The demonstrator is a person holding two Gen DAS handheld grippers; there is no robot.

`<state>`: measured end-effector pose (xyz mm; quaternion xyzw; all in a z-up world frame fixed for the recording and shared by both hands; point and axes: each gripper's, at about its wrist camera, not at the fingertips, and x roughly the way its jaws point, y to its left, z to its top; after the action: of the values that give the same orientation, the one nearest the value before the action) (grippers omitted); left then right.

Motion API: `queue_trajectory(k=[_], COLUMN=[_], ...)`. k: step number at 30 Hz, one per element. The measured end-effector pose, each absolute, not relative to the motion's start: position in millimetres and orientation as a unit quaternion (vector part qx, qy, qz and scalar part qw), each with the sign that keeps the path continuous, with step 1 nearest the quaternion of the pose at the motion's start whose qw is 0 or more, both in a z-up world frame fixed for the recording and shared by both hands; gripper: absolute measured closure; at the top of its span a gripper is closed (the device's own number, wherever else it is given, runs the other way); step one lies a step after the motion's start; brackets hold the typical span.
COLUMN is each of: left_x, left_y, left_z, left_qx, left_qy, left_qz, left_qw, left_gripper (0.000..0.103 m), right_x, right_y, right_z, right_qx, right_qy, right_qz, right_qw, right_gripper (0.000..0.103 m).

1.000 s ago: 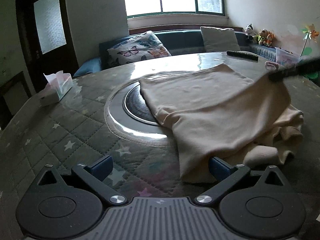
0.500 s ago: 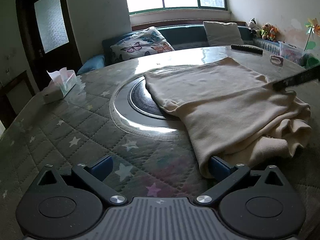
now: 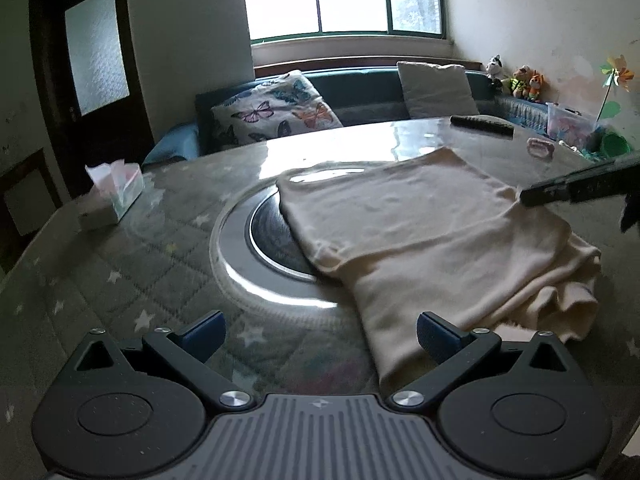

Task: Fold clothes

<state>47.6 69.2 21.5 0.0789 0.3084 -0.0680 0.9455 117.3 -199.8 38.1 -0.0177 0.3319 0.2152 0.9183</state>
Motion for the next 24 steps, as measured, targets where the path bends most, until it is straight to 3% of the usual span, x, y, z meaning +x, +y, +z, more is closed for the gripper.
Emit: queue_trajectory(k=[15, 17, 19, 24], left_x=[111, 115, 117, 119], left_y=[38, 35, 34, 39], left_z=[4, -1, -4, -9], left_qx=[0.090, 0.088, 0.082, 0.053], left_qy=[0.337, 0.343, 0.349, 0.358], left_qz=[-0.077, -0.082, -0.084, -0.089], left_qw=[0.934, 0.932, 0.930, 0.928], left_gripper=[0.000, 0.000, 0.000, 0.000], right_x=[109, 104, 101, 99], right_y=[-199, -196, -193, -191], right_z=[37, 37, 32, 14], right_qx=[-0.035, -0.037, -0.041, -0.050], right_qy=[0.325, 0.324, 0.328, 0.349], right_qz=[0.219, 0.236, 0.245, 0.251], right_qw=[0.919, 0.915, 0.911, 0.902], right_gripper=[0.079, 0.076, 0.063, 0.059])
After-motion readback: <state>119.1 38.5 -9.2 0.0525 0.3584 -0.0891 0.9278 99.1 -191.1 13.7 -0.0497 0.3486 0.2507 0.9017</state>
